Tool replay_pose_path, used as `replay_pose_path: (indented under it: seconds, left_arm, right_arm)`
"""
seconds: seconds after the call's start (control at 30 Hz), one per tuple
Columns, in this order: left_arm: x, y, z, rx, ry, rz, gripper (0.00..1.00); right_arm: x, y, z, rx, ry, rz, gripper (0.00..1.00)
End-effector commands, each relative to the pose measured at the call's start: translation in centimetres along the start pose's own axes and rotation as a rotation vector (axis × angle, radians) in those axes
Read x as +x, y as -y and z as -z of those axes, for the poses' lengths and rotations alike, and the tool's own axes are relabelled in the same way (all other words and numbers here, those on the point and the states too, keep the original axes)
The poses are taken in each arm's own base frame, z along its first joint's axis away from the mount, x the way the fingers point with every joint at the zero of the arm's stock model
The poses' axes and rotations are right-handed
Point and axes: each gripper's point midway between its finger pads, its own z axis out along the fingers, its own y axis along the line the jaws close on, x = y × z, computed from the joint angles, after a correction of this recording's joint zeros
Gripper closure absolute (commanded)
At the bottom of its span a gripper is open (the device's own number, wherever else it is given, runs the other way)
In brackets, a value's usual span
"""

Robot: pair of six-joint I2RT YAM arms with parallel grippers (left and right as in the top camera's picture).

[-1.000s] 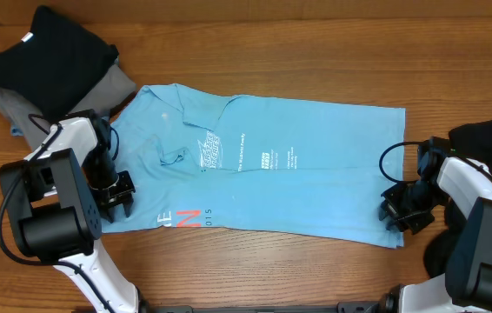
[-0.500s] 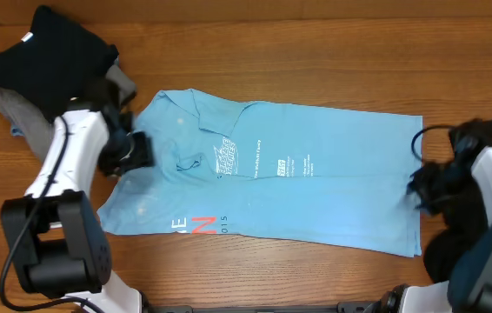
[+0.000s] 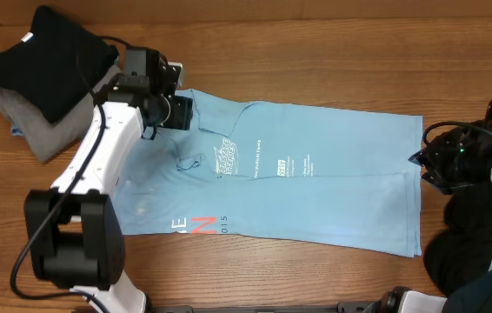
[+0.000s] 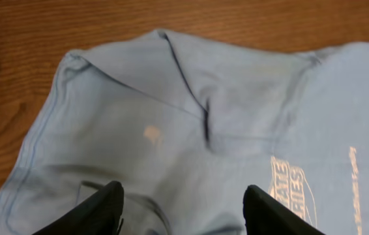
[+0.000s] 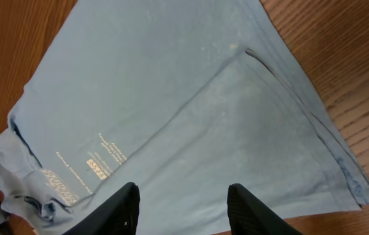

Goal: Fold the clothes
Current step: 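Pull the shirt's edges apart with both grippers to straighten it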

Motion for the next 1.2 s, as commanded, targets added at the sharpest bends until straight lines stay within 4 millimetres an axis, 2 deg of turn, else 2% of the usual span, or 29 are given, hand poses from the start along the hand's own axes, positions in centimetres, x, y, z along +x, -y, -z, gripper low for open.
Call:
replay_pose_path:
  seconds: [0.0, 0.2, 0.4, 0.8, 1.0, 1.17]
  left_arm:
    - [-1.1, -0.9, -2.5, 0.017, -0.015, 0.072, 0.41]
    - [-2.9, -1.0, -5.6, 0.04, -0.039, 0.113, 0.43]
    - [-3.3, -1.4, -8.1, 0.041, -0.058, 0.176, 0.45]
    - [-1.3, -1.3, -10.3, 0.051, -0.131, 0.25, 0.59]
    - [-0.9, -0.6, -11.1, 0.063, -0.146, 0.244, 0.6]
    - [-1.2, -0.9, -11.3, 0.042, -0.131, 0.254, 0.61]
  right_arm:
    - [-0.4, -1.0, 0.6, -0.038, 0.021, 0.035, 0.53]
    - [-0.7, -1.2, 0.6, -0.044, 0.034, 0.04, 0.53]
    - [-0.7, -1.2, 0.6, -0.043, 0.035, 0.04, 0.53]
    - [-1.0, -1.3, 0.6, -0.045, 0.046, 0.044, 0.53]
    - [-1.0, -1.2, 0.6, -0.045, 0.045, 0.044, 0.53]
    - [-0.9, -1.2, 0.6, -0.044, 0.044, 0.043, 0.53]
